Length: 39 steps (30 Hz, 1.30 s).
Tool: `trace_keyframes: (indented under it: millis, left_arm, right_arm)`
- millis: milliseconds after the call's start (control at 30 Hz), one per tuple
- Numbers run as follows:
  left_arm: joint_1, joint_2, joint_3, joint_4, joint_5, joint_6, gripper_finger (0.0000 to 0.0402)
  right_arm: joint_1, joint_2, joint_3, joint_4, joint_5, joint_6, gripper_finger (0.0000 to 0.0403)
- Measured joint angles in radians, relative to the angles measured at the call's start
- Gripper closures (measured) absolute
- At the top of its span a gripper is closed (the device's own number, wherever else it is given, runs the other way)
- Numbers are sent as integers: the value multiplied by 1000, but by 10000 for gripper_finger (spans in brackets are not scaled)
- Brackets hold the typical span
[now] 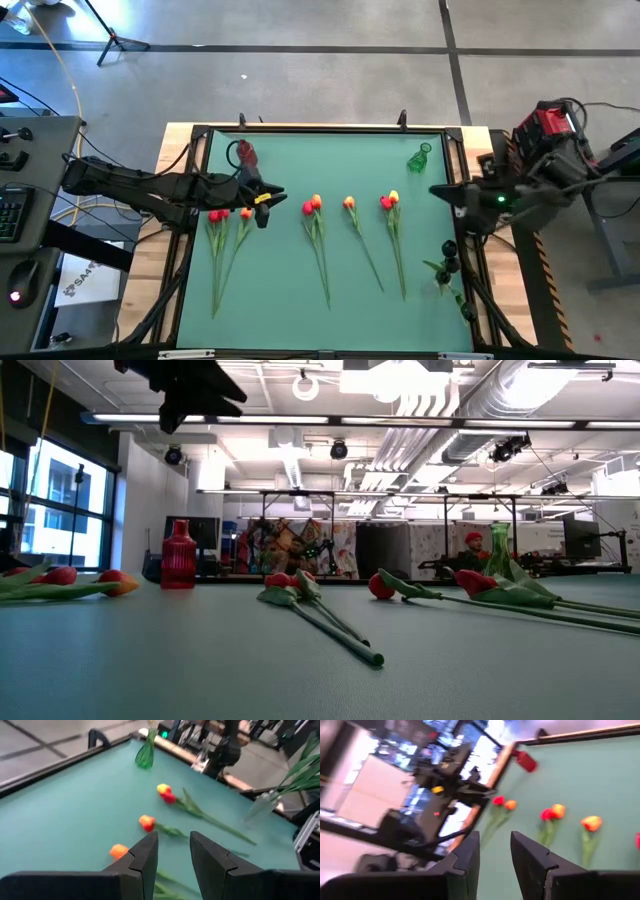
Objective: Sort flowers into vase by color
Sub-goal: Put the right orange tulip into the green flower vase
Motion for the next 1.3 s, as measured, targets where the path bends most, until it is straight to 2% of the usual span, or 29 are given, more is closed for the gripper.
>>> trace_keyframes:
  millis: [233,333,667,867,1133,1300]
  left_arm:
    - [0,0,0,-63,55,-2,298]
    - [0,0,-6,-67,67,1,298]
    - [0,0,-7,-86,100,72,298]
    - [21,0,-12,-167,110,88,298]
    - [53,0,-200,19,258,27,298]
    - [48,-1,-270,52,264,-29,298]
  right_arm:
    - [-261,115,0,-78,-284,6,305]
    - [-352,175,0,-100,-364,-28,305]
    - [-616,348,0,-139,-554,-214,305]
    - [-742,454,0,-256,-624,-283,305]
    - [-839,596,-1,-286,-701,-409,305]
    - [-881,634,-105,-208,-770,-444,305]
